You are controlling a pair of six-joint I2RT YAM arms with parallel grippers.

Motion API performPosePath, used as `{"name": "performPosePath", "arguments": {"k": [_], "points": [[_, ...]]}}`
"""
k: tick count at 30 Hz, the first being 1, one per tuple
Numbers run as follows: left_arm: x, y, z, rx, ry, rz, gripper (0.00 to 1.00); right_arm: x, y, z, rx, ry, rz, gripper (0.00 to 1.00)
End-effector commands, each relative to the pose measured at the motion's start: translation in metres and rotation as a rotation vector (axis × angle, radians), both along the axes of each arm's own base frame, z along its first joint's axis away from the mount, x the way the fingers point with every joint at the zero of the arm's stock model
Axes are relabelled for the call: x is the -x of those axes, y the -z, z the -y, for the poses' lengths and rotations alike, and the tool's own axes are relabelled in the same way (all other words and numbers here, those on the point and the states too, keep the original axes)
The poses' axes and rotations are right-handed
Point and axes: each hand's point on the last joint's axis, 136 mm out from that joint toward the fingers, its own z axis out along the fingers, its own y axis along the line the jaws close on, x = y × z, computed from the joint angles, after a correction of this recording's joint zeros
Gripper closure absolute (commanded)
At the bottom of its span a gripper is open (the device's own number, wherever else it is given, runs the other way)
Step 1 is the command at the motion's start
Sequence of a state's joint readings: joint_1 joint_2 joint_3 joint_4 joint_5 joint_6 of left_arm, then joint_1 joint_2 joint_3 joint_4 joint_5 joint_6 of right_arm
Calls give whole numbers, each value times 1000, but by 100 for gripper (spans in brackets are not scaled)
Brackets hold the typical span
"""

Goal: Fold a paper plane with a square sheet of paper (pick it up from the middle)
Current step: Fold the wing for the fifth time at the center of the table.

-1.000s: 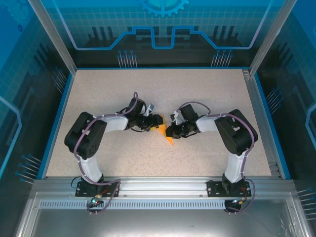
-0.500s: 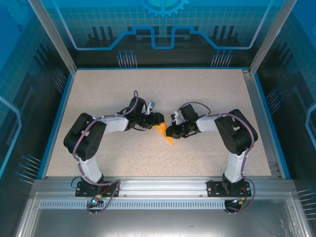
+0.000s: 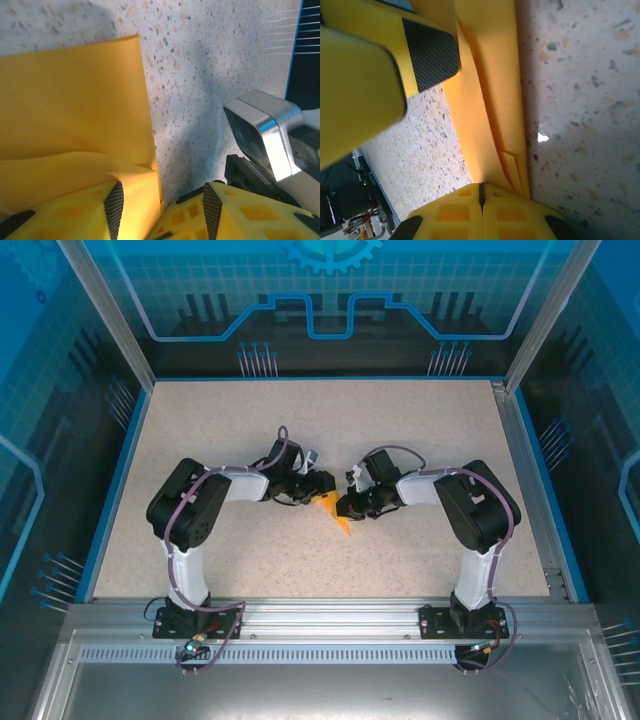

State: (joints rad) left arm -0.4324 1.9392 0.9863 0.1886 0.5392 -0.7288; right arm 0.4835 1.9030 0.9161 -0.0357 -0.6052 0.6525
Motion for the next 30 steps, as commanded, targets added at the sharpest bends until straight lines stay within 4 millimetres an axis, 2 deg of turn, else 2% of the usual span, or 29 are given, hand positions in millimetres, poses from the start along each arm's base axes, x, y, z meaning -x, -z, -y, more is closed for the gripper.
{"name": "performPosePath", "arguments": {"k": [1,13,17,21,24,27,30], "points": [[-21,14,-24,-83,-55,24,51,42,62,49,283,23,-172,99],[-48,20,-59,-117,-106,2,51,45,59,49,278,10,-175,99],[-55,16,-69,-129,-118,0,51,33,51,41,248,11,-147,98],[-64,-2,-76,-120,-125,29,51,30,48,37,228,17,-144,98],[-69,-24,-78,-111,-131,69,50,28,46,36,222,17,-139,98],[-69,-45,-78,-101,-135,100,50,27,44,35,219,17,-135,97],[-61,-62,-69,-46,-128,117,50,26,44,35,220,18,-135,97]]}}
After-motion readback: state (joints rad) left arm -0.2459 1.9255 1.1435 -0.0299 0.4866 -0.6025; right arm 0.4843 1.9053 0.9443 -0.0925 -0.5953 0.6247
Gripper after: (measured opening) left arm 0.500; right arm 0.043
